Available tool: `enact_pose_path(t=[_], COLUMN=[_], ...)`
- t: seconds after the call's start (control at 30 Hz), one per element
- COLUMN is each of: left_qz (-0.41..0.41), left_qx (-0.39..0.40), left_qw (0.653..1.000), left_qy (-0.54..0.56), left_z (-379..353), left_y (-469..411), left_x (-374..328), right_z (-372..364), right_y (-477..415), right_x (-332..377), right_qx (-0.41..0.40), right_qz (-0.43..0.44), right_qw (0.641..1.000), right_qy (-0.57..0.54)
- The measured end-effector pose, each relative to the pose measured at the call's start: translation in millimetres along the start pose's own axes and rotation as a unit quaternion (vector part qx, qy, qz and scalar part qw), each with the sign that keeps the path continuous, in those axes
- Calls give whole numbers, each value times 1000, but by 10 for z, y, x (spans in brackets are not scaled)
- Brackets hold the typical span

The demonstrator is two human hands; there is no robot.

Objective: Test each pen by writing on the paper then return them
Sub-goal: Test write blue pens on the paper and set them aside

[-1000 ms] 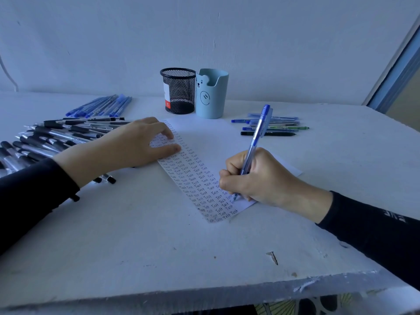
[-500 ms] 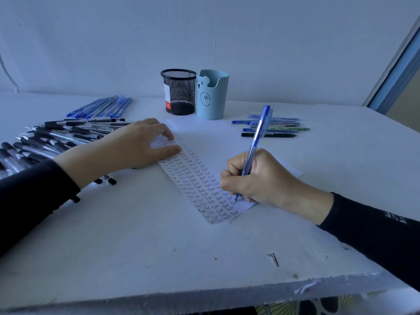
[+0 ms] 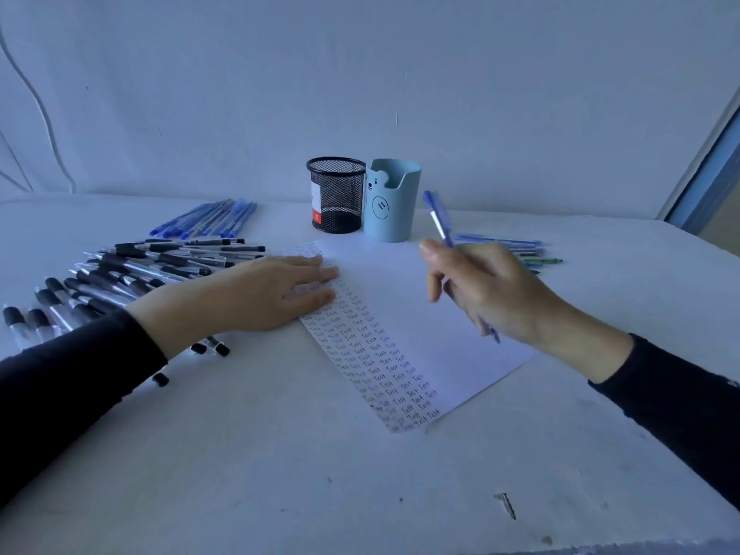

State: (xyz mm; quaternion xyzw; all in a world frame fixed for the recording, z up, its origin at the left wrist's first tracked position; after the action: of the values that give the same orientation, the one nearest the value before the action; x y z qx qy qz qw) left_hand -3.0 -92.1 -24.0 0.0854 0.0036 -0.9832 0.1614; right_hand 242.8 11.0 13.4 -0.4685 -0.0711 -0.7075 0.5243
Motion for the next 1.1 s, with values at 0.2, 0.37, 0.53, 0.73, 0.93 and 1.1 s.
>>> enact_pose_path(t=[0.2,0.37,0.53,0.73,0.93,1.1], left_qz=[3,4,6,4,11,8], left_qx=[12,8,7,8,21,-20], left_qw=[1000,1000,1000,1000,1000,999], left_qy=[-6,-3,-11,-10,-11,32], left_z=[-11,-33,-41,-19,-4,39], left_y=[-17,-25,-42,-22,-22,-33], left_x=[44,80,74,42,22,-42], right_z=[110,29,2,-30,51,613], right_y=[-227,-129,-126,-122,-122,-233], right_x=[-261,-493,-582,-690,-633,-817], right_qx=[4,47,70,80,139,-4], right_qz=[116,161,150,144,104,81], right_qw=[983,967,972,969,943,945], right_qy=[144,194,164,185,283,316])
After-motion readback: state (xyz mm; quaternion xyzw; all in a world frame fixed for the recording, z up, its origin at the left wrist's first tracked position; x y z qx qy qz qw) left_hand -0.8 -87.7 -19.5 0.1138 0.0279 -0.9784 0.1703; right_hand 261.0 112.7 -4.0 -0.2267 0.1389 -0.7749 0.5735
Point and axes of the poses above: each hand's wrist, its own y-axis away from the middle knuckle, its own z-axis out of the back of the hand, x = y × z, the point moved 1 cm from there along -y, towards the middle knuckle, and after that the axes turned 12 degrees about z, right-handed, at the moved point
